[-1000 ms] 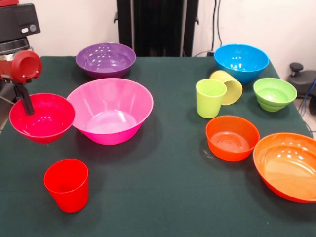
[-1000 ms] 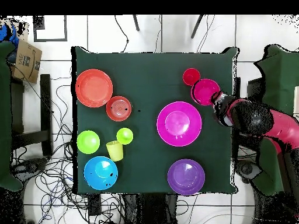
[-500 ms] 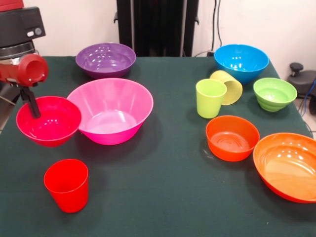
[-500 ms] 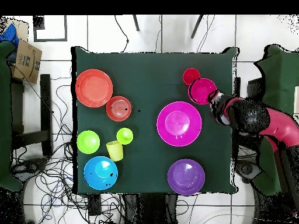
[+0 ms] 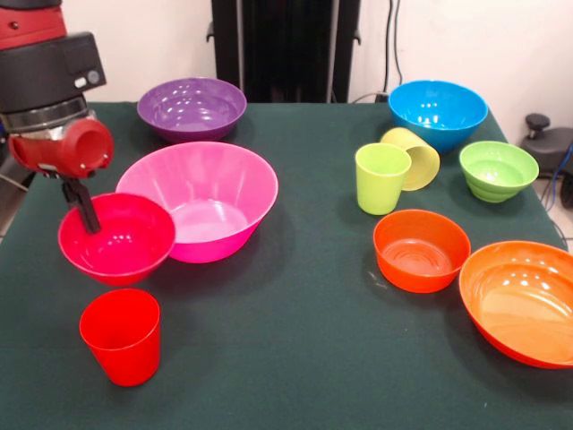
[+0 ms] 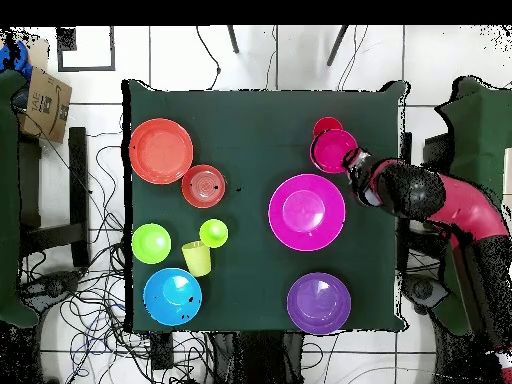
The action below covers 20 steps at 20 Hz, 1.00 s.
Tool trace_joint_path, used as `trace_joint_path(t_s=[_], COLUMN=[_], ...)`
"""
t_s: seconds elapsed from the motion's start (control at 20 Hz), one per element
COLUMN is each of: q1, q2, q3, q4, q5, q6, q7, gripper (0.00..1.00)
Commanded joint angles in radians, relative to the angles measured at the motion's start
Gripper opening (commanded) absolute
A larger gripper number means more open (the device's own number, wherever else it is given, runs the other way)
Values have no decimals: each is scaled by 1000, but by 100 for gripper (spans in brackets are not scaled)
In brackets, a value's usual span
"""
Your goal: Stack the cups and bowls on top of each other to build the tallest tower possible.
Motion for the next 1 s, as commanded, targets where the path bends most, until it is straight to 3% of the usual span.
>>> trace_joint_path(t_s=[0.05,1.0], q1=[65,51], q2=[71,99], q3=[-6,21], q4=[-76,-137], q5=[-11,1], q6=[39,72], q7=[-149,-224], gripper=[0,0])
